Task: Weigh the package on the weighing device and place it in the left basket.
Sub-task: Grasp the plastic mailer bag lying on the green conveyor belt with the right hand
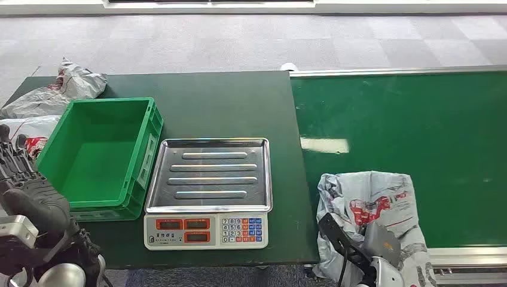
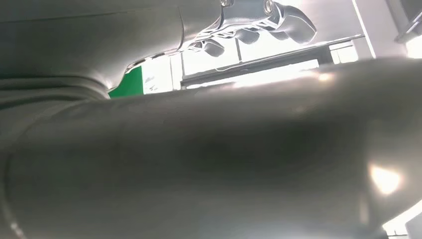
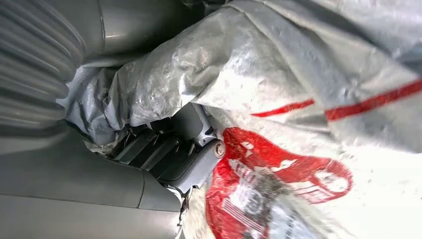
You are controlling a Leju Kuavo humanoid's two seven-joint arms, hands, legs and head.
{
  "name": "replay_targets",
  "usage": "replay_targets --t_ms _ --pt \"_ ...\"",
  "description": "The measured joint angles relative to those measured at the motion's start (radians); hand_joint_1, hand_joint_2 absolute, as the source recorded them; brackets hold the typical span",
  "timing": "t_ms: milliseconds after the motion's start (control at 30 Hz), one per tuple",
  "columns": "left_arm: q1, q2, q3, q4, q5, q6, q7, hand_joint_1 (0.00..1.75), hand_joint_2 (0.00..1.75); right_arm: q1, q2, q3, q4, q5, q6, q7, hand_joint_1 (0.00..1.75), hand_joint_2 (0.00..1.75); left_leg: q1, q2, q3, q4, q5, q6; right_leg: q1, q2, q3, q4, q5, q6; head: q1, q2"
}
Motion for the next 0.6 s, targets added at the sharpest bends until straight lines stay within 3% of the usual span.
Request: replay_targets --t_ms 133,300,433,600 --pt "0.02 -0.001 0.008 -0.01 0.006 0.001 -0.021 0.0 0.0 0.004 -0.004 -0.028 -0.082 0.042 -0.035 -0.01 1.75 1.75 0.0 0.0 0.0 0.0 0.0 0.0 0.0 0.0 0.0 0.0 0.0 0.0 0.0 0.0" --pt "0.042 -0.001 0.011 -0.014 0.036 0.011 -0.073 0.0 0.0 -0.036 -0.098 -0.039 -0.222 0.173 -0.259 -0.047 1.75 1.75 -0.001 0.001 -0.001 0.0 0.0 0.0 -0.001 0.0 -0.001 0.0 0.0 0.001 0.0 0.0" --pt "0.044 -0.001 0.011 -0.009 0.047 0.018 -0.092 0.0 0.0 -0.078 -0.176 -0.042 -0.287 0.201 -0.267 -0.063 1.75 1.75 -0.001 0.0 -0.001 0.001 0.001 0.001 -0.001 0.0 0.0 0.0 0.001 0.001 0.0 0.0" --pt "0.045 -0.001 0.011 -0.004 0.053 0.019 -0.095 0.0 0.0 -0.094 -0.225 -0.042 -0.318 0.208 -0.275 -0.068 1.75 1.75 -0.001 0.0 -0.001 0.001 0.001 0.001 -0.001 0.0 0.0 0.0 0.001 0.001 0.0 0.0"
